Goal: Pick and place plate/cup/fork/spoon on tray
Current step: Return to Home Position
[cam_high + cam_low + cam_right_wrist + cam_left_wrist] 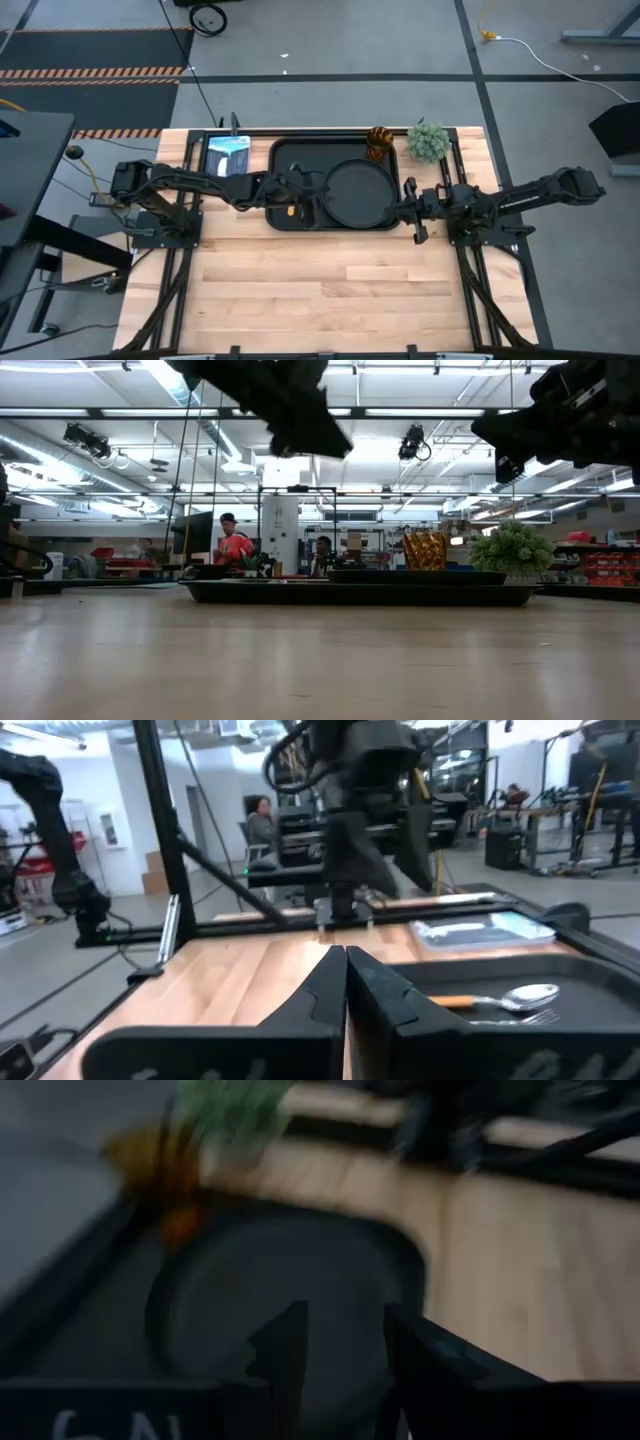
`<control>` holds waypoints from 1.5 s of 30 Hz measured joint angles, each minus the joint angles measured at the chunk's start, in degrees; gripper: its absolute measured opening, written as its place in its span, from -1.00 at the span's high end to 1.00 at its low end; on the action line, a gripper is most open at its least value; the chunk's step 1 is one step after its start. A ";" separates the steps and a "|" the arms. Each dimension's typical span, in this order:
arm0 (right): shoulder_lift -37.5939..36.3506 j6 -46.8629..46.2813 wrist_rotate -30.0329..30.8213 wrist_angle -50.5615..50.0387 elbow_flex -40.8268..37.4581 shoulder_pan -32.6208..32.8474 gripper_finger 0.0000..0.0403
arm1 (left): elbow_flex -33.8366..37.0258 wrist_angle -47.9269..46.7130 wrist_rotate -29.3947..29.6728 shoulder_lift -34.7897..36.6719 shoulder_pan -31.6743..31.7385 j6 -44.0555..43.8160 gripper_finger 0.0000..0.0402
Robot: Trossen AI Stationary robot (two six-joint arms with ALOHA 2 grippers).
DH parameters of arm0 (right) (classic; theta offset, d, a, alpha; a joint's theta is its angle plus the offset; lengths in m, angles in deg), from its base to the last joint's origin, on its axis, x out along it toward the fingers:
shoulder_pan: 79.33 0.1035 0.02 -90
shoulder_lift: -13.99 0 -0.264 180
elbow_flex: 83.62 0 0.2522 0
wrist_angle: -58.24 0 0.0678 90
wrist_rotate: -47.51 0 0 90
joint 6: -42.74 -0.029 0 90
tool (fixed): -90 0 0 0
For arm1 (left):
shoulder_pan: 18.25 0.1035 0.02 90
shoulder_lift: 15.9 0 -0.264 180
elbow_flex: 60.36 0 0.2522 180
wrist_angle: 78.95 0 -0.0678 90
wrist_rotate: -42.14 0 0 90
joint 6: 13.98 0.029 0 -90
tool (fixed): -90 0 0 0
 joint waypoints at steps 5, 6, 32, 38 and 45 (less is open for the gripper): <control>-3.41 1.22 -0.02 -2.53 0.00 -1.57 0.93 | -0.02 8.49 -3.17 0.00 0.45 11.73 0.29; -4.05 1.50 -0.02 -3.20 0.00 -1.78 0.94 | -0.02 9.35 -3.19 0.00 0.58 14.05 0.29; -12.67 -2.91 14.95 -13.58 0.00 -4.01 0.91 | -0.02 20.97 -10.08 -0.02 0.05 26.99 0.29; -12.67 -2.89 14.95 -13.58 0.00 -4.01 0.91 | -0.03 20.66 -10.08 -0.02 -0.13 13.45 0.29; -12.67 -2.91 14.93 -13.58 0.00 -4.01 0.91 | -0.04 18.12 -10.42 0.42 -0.09 4.21 0.29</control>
